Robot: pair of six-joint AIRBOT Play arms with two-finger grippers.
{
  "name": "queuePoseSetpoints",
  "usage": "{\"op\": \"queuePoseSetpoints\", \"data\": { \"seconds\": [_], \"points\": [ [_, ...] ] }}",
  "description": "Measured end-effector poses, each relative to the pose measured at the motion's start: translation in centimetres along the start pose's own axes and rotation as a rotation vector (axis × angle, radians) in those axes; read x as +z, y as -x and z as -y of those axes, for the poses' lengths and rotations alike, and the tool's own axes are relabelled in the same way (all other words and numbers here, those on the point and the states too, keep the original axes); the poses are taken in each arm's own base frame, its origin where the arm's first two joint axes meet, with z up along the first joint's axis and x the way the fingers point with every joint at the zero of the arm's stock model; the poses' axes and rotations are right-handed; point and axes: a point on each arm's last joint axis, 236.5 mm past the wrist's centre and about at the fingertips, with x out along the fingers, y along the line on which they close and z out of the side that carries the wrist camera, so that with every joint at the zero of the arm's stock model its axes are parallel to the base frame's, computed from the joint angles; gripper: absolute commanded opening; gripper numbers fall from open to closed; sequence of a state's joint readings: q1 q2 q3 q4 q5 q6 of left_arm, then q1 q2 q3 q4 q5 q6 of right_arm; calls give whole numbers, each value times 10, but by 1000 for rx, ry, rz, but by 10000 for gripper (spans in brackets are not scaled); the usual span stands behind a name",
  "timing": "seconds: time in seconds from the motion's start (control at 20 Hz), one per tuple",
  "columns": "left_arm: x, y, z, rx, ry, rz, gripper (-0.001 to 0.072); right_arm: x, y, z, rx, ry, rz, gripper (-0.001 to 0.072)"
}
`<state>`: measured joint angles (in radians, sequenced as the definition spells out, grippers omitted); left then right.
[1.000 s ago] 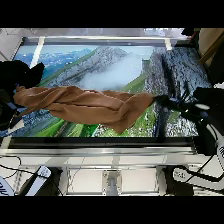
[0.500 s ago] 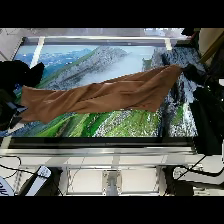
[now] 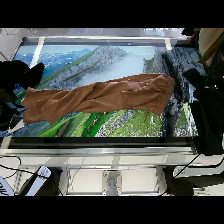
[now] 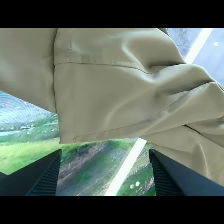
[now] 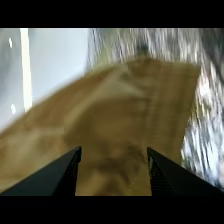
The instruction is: Fold the clothes and pants, and hang the long-sleeved shirts on hangers.
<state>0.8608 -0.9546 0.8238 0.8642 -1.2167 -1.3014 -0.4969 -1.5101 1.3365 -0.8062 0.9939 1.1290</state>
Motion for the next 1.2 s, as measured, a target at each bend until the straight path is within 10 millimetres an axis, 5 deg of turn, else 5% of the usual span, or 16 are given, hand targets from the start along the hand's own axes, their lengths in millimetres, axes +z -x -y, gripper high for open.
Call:
{"op": "queuePoseSetpoints", "data": {
  "seconds": [0.15,0.3,0.5,0.65,0.95,1.2],
  "points": [
    [-4,-2,-4,12,1,-10,641,-75,3,16,15,-27,-215,449],
    [-23,-12,-19,41,5,-60,641,-143,-13,10,78,-86,-345,451],
    [-58,-28,-40,71,42,-127,641,-188,-37,-11,143,-131,-379,450],
    [-66,-38,-55,103,74,-99,642,-202,-41,-31,190,-132,-400,448],
    [-35,-56,-48,36,213,69,642,-189,-16,-71,265,-92,-344,448],
    [-63,-104,-35,10,210,-72,641,-167,20,-102,290,-48,-250,447]
  ]
}}
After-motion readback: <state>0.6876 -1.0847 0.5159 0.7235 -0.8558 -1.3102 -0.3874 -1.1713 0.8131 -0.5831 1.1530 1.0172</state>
